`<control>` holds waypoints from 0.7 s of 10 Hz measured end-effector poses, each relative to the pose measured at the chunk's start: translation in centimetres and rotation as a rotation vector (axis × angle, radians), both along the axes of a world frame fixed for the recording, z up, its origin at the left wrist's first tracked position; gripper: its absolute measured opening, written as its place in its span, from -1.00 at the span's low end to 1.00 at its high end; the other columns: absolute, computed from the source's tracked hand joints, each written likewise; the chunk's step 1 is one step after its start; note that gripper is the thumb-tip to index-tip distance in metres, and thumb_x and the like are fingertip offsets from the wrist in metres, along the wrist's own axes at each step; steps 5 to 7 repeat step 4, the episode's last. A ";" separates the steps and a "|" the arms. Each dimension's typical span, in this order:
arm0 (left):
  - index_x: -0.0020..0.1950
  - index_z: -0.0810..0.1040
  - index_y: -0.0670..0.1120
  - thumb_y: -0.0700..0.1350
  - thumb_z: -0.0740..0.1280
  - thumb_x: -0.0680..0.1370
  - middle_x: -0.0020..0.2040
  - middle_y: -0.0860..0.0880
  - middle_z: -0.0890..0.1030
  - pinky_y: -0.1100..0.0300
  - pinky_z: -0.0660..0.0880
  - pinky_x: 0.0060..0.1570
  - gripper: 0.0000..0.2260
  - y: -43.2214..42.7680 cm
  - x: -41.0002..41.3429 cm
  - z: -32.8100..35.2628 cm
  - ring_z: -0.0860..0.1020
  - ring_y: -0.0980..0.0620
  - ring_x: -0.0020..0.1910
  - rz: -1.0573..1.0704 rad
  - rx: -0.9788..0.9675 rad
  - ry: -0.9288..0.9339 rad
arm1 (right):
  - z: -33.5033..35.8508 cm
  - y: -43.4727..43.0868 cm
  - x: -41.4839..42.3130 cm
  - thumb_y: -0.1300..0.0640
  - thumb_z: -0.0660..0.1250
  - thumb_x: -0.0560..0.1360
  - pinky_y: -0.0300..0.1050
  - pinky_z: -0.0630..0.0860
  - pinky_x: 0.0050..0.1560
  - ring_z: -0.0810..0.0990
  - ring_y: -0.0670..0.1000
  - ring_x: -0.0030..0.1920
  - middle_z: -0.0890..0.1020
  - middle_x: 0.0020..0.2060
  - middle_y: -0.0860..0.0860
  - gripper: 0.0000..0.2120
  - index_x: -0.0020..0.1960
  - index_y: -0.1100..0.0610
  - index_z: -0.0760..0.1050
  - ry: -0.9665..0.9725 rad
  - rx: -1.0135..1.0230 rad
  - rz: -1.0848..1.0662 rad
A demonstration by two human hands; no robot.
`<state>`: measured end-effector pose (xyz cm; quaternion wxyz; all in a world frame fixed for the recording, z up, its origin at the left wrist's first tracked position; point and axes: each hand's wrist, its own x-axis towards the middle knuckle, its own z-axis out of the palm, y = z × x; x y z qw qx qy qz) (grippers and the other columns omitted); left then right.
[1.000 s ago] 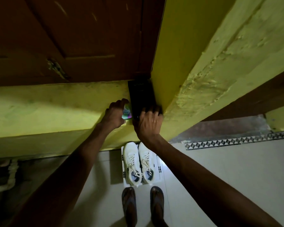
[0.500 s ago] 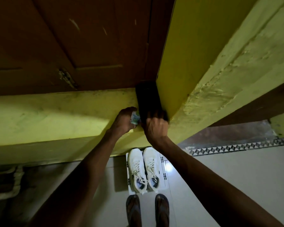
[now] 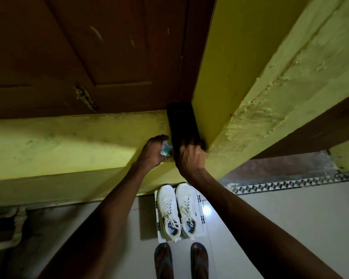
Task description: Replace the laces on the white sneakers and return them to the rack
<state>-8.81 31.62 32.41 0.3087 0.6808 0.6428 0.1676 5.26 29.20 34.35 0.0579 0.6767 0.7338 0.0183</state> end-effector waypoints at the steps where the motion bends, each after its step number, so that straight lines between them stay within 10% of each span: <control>1: 0.37 0.48 -0.19 -0.28 0.57 0.32 0.27 -0.17 0.57 0.22 0.41 0.15 -0.37 0.0 -0.2 -0.3 0.54 -0.14 0.23 -0.010 0.002 0.002 | 0.3 -0.1 -0.6 -0.10 0.26 0.54 -0.10 0.51 -0.20 0.60 0.17 -0.07 0.59 0.00 0.18 -0.59 0.22 0.18 0.48 0.008 -0.067 -0.004; 7: 0.39 0.44 -0.18 -0.19 0.55 0.36 0.25 -0.21 0.53 0.07 0.43 0.17 -0.37 0.0 0.1 1.2 0.47 -0.20 0.26 -0.067 0.021 0.065 | 2.1 -0.7 0.6 -0.09 0.15 0.61 0.01 0.48 -0.01 0.52 0.22 0.12 0.53 0.14 0.20 -0.61 0.28 0.16 0.42 0.225 -0.082 -0.024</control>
